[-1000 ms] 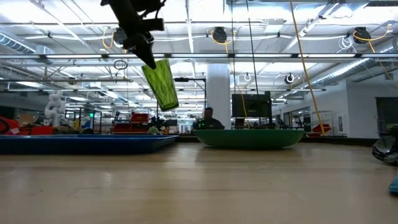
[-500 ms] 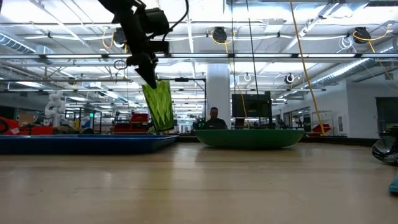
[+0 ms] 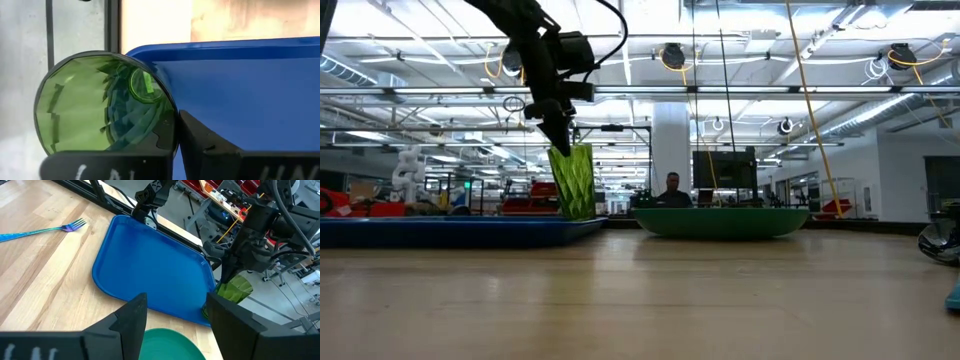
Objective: Pick and place plate/cup/fork/spoon on tray
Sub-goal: Put the green cup on the top right of the serving tray
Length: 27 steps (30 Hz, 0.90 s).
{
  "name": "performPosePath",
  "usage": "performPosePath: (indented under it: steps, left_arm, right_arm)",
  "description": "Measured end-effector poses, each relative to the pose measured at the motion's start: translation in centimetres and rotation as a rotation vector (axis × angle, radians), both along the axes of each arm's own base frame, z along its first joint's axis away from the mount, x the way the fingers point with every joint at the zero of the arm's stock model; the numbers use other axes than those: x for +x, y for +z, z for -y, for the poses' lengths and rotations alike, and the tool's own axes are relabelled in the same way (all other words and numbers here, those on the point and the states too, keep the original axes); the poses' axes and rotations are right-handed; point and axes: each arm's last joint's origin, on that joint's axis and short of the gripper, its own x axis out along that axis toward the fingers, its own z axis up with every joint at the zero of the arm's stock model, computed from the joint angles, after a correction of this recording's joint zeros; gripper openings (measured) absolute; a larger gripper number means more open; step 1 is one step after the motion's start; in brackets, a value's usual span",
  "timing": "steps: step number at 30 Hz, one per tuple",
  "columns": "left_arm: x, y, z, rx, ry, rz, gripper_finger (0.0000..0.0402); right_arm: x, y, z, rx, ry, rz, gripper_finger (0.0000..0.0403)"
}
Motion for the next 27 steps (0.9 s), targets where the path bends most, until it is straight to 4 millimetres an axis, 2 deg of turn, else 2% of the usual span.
performPosePath:
  steps: [4,12,27]
  left_arm:
    - [-0.09,0.01,-0.18,0.004,-0.004,0.002,0.0015]
    - [-0.09,0.06,-0.33,0.01,0.005,0.011,0.0069]
    - [0.36,0.31,-0.54,0.037,0.019,0.062,0.0072]
  right_arm:
    - [0.0,0.0,0.0,-0.001,0.001,0.0,0.0196]
    - [0.0,0.0,0.0,-0.002,0.001,0.0,0.0196]
    - [0.0,0.0,0.0,0.001,0.001,0.0,0.0196]
